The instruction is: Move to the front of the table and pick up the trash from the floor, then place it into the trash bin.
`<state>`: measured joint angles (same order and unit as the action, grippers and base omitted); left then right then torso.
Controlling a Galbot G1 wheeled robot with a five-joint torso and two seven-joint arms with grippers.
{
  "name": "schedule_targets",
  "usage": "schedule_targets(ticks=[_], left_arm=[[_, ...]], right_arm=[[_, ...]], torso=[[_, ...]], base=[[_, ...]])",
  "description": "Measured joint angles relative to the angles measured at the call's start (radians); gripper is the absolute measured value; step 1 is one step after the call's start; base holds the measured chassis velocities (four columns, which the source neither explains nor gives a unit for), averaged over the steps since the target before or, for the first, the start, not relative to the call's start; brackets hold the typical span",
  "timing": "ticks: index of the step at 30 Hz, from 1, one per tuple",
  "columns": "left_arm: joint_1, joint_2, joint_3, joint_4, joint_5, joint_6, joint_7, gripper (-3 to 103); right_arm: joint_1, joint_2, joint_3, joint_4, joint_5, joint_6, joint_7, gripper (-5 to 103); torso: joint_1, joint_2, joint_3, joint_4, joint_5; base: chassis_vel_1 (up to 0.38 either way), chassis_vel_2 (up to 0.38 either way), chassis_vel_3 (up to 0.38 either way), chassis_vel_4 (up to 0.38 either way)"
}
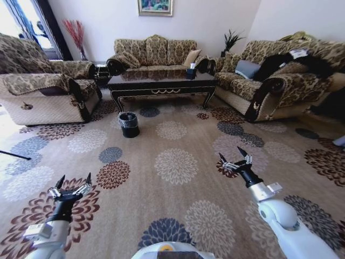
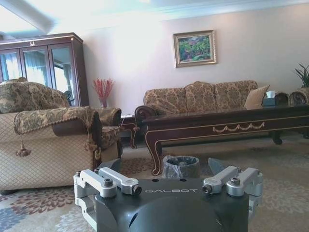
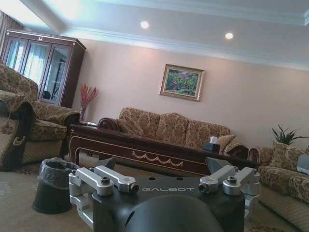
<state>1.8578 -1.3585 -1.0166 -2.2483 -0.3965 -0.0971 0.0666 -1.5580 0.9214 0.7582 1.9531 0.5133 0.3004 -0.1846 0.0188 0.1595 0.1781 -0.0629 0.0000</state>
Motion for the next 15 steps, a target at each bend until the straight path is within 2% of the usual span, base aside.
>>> schedule_targets(ticks=[3,15], left_arm=[[0.000,0.007,-0.006,-0.007,0.000,0.001,0.000,100],[0.011,0.001,-0.007,-0.024,0.007,0.002,0.000,100]], right_arm=[[-0.005,0.006,0.009,-0.002,-0.006,0.027,-0.010,100],[-0.018,0.014,0.018,-0.009,-0.021,0.062,-0.052,100]], torso=[[0.003,0.015,0.012,0.0000,0.0000],[0.016,0.061,0.045,0.0001,0.0000]], base=[[0.000,0.000,0.000,0.000],[0.000,0.000,0.000,0.000]])
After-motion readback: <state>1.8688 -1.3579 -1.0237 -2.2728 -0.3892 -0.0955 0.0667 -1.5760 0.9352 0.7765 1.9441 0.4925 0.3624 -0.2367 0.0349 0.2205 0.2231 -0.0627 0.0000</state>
